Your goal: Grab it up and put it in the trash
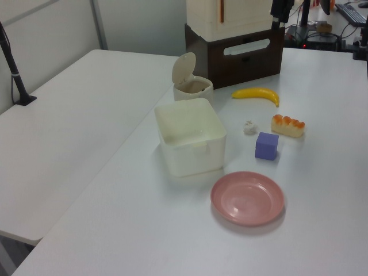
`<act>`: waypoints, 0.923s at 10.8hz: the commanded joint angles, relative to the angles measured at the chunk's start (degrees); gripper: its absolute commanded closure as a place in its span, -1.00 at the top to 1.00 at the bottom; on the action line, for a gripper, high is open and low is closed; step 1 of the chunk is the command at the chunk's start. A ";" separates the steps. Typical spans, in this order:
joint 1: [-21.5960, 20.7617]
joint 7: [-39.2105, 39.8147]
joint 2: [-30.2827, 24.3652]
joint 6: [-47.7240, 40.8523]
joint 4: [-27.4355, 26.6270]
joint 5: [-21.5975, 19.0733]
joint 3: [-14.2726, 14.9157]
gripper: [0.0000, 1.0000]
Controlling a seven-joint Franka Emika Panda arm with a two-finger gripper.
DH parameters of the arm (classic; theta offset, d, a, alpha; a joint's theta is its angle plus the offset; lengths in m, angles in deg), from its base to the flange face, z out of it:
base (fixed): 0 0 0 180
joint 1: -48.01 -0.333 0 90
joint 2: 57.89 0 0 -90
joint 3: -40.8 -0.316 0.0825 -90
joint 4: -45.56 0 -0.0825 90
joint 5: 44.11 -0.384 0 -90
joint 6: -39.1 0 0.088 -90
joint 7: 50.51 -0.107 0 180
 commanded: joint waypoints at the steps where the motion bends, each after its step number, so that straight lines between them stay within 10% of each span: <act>1: -0.35 -1.86 -0.46 -2.02 0.15 3.85 0.19 1.00; 10: -0.18 2.07 -0.28 -3.08 0.15 3.89 0.45 1.00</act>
